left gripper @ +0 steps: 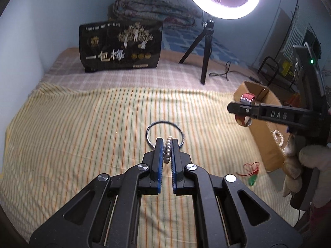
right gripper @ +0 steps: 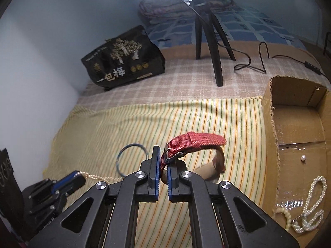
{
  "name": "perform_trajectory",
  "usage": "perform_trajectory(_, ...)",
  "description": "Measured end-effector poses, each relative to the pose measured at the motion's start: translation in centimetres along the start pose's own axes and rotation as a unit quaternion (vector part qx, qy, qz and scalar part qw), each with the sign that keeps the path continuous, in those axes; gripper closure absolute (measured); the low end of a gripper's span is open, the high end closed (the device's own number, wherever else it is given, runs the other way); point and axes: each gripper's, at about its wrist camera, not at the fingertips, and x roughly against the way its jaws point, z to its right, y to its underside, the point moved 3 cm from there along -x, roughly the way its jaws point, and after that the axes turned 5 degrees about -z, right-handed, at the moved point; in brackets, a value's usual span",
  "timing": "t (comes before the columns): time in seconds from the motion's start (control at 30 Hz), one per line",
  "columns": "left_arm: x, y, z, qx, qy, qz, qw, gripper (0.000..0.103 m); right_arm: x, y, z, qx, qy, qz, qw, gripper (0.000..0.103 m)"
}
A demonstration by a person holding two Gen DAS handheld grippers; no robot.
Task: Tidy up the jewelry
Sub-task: 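Lift and carry the pearl strand and red watch in both tools into the box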
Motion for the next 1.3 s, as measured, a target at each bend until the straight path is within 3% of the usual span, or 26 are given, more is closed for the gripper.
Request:
perform_trajectory(0.63, 6.1, -2.8, 6.5, -0.026, 0.076, 0.061, 0.9949, 0.099, 9.3, 2.1, 3.1, 0.001, 0.013, 0.053, 0.999, 0.099)
perform_trajectory(1.3, 6.5, -4.1, 20.1, -0.086, 0.176, 0.071, 0.9781, 0.099, 15.1, 6.0, 10.8, -0.045, 0.060, 0.070, 0.995, 0.099)
